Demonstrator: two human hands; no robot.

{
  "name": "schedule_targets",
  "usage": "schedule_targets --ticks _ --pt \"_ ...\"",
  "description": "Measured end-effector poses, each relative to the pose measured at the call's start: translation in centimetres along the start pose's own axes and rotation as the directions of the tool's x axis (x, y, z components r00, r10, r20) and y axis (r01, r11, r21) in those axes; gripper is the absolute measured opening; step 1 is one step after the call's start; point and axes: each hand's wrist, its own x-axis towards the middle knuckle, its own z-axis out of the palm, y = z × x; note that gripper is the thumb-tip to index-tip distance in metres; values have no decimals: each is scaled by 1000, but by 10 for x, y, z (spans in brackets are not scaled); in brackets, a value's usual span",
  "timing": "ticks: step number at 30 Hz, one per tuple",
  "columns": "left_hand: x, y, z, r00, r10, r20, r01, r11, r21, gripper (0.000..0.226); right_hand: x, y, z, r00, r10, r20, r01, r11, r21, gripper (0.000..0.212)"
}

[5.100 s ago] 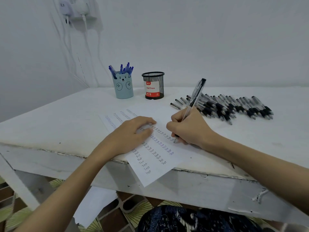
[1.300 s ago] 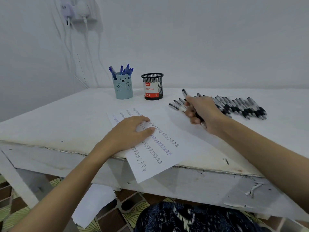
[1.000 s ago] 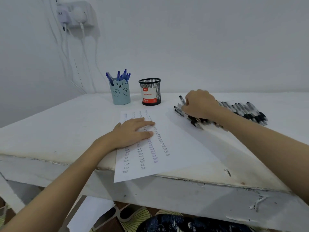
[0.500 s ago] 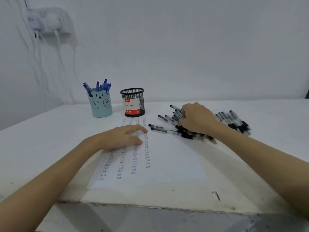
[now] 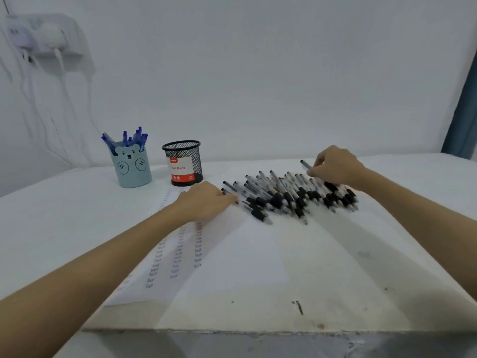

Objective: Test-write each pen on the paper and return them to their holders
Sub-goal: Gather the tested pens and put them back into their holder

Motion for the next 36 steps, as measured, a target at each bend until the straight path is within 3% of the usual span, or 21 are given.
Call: schedule_targets --ticks 5,8,11,13,15,19,24,31,36 --pt "18 22 0 993 -113 17 113 993 -23 75 3 27 0 991 41 127 -41 999 1 28" --pt "25 37 3 991 -129 24 129 991 -22 67 4 34 -2 993 41 113 -45 999 31 27" --pt "33 48 6 988 -153 19 154 987 -55 57 7 42 -7 995 98 28 -94 988 -119 44" --pt "39 50 10 988 -151 15 152 983 -99 48 4 46 -9 987 145 73 -125 967 -220 58" --pt "45 52 14 989 -150 11 150 978 -143 45 1 46 -8 973 165 162 -131 971 -199 64" --pt "54 59 20 989 -146 7 145 972 -186 40 0 42 0 967 139 216 -110 984 -142 60" --pt "59 70 25 990 -140 12 140 973 -185 18 1 37 -2 969 135 209 -112 986 -120 44" --pt "70 92 32 992 -126 -21 116 960 -256 32 10 37 -5 955 165 247 -124 977 -172 42" --pt "72 94 36 989 -145 11 140 923 -358 27 15 36 -1 946 203 254 -187 979 -85 40"
